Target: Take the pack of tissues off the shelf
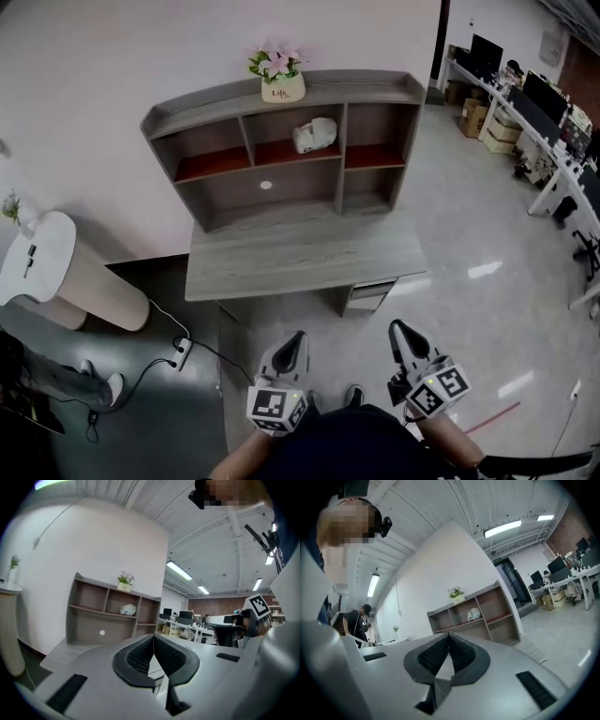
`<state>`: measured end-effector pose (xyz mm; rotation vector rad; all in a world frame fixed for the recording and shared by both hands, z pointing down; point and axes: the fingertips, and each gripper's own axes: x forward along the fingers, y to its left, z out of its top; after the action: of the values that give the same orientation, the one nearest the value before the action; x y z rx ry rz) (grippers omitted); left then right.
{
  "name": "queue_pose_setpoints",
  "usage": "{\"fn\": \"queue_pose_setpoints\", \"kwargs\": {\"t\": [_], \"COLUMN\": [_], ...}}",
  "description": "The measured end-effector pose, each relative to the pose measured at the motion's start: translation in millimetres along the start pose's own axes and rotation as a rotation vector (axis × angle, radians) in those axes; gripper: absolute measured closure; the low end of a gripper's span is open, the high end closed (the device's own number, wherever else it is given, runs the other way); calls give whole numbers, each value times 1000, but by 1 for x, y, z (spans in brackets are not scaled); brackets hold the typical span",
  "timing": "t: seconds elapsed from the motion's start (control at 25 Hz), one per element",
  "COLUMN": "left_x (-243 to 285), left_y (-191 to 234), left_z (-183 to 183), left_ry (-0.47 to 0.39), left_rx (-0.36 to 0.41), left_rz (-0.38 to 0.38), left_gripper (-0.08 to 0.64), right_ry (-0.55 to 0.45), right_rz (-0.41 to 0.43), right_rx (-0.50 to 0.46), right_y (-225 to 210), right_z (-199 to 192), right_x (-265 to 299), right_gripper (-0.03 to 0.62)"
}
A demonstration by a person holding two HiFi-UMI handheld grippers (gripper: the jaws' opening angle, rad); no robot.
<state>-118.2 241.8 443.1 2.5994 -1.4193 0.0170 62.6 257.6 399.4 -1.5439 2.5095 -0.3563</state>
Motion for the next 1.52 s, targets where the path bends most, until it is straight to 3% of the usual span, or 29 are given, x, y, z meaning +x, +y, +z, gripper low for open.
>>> {"fn": "queue_pose_setpoints", "kwargs": {"t": [0.32, 0.6, 0.84, 1.12, 1.52], "left_x": [26, 45, 57, 90, 146], "left_y": [-21, -46, -25, 12, 96], "left_z": [31, 21, 17, 16, 27], "left_ry": [-56, -8, 9, 5, 23], "left_rx": [60, 85, 68, 41, 9], "left_rz": [71, 112, 157, 111, -24], "left_gripper": [543, 543, 543, 542, 543], "right_ry": [-38, -15, 3, 8, 13], "right_rz": [38, 82, 90, 39, -90], "right_rx": [28, 68, 71, 53, 50], "right_y": [-45, -76, -88, -96, -93], "right_z": [22, 18, 15, 14, 8], "right_x": [-5, 0, 21, 59, 141], "right_gripper": [580, 580, 580, 580, 579]}}
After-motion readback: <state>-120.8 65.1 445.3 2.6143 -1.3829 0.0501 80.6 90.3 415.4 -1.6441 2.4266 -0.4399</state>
